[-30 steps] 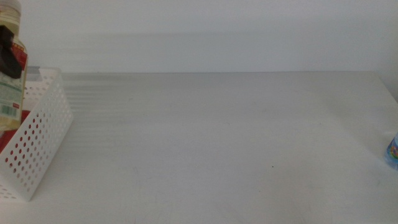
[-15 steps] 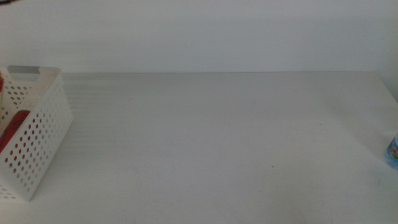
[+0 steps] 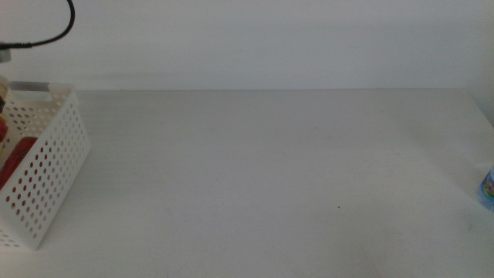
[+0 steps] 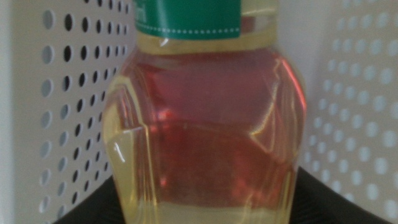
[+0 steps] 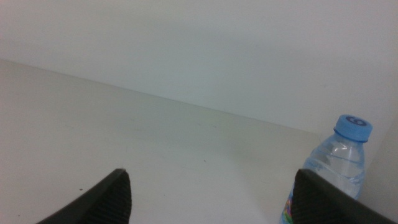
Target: Use arms to grab the bottles and put them into the dustbin to the left of the table.
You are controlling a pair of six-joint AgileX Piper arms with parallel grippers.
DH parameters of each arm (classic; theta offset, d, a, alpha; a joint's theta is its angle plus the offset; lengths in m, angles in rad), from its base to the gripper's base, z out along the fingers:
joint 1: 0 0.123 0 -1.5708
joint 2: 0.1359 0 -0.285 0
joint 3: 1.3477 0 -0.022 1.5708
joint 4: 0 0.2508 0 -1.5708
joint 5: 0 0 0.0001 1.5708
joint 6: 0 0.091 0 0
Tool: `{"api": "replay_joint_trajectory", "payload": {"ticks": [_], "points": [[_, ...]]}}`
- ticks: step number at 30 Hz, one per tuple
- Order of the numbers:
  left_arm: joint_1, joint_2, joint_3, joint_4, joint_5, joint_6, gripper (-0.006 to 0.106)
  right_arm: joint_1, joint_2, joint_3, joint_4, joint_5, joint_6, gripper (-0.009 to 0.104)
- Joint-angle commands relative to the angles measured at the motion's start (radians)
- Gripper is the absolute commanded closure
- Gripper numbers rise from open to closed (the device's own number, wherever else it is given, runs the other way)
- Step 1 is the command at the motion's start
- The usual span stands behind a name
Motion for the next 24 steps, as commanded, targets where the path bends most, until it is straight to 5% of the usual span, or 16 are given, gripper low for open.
{"api": "replay_joint_trajectory", "payload": {"ticks": [1, 16, 19, 24], "points": [[0.002, -0.051, -0.041, 0.022, 0.068, 0.000, 0.105, -0.007, -0.027, -0.008, -0.013, -0.075, -0.005, 0.028], [-0.025, 0.047, -0.041, 0.009, 0.068, 0.056, 0.099, -0.007, -0.027, -0.008, -0.013, -0.075, -0.005, 0.028], [-0.036, 0.059, -0.041, 0.009, 0.068, 0.040, 0.085, -0.007, -0.027, -0.008, -0.013, -0.075, -0.005, 0.028], [-0.037, 0.073, -0.041, 0.009, 0.065, 0.041, 0.043, -0.007, -0.027, -0.008, -0.013, -0.075, -0.005, 0.028]]}}
